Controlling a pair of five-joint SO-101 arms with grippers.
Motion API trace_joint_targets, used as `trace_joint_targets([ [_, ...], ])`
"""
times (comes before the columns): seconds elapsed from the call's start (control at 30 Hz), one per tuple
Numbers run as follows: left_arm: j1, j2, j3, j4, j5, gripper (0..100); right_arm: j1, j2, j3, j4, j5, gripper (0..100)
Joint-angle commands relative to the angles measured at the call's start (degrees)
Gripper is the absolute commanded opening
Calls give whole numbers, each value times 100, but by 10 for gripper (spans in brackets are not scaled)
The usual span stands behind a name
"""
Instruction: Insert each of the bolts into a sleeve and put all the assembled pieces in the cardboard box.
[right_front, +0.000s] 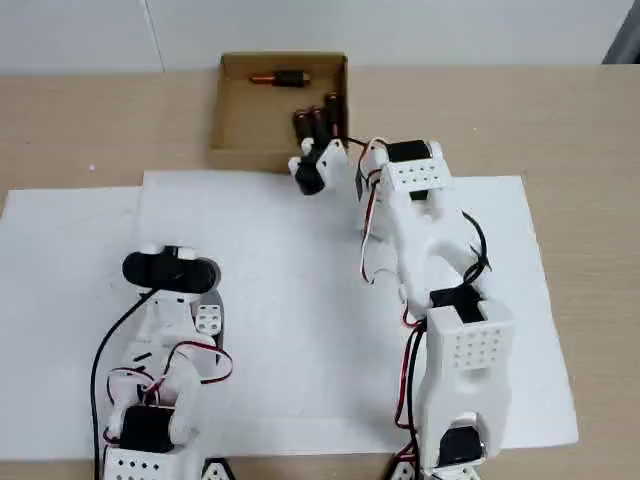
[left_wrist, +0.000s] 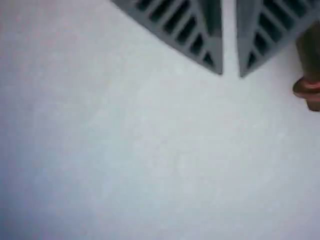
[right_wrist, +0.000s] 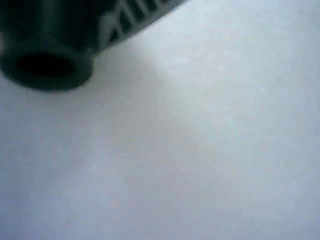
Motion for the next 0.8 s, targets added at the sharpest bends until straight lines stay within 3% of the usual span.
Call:
trace_joint_targets([
  [0.0, -26, -79, -31, 9, -18, 5, -4, -22, -141, -66, 18, 9],
  [0.13, -26, -79, -31, 9, -18, 5, -13, -136, -141, -22, -18, 3],
  [0.53, -26, -79, -31, 9, -26, 5, -189, -2149, -422, 1569, -1591, 3],
  [0.77, 9, -79, -31, 9, -44, 6, -171, -3222, -378, 2492, -3367, 3],
])
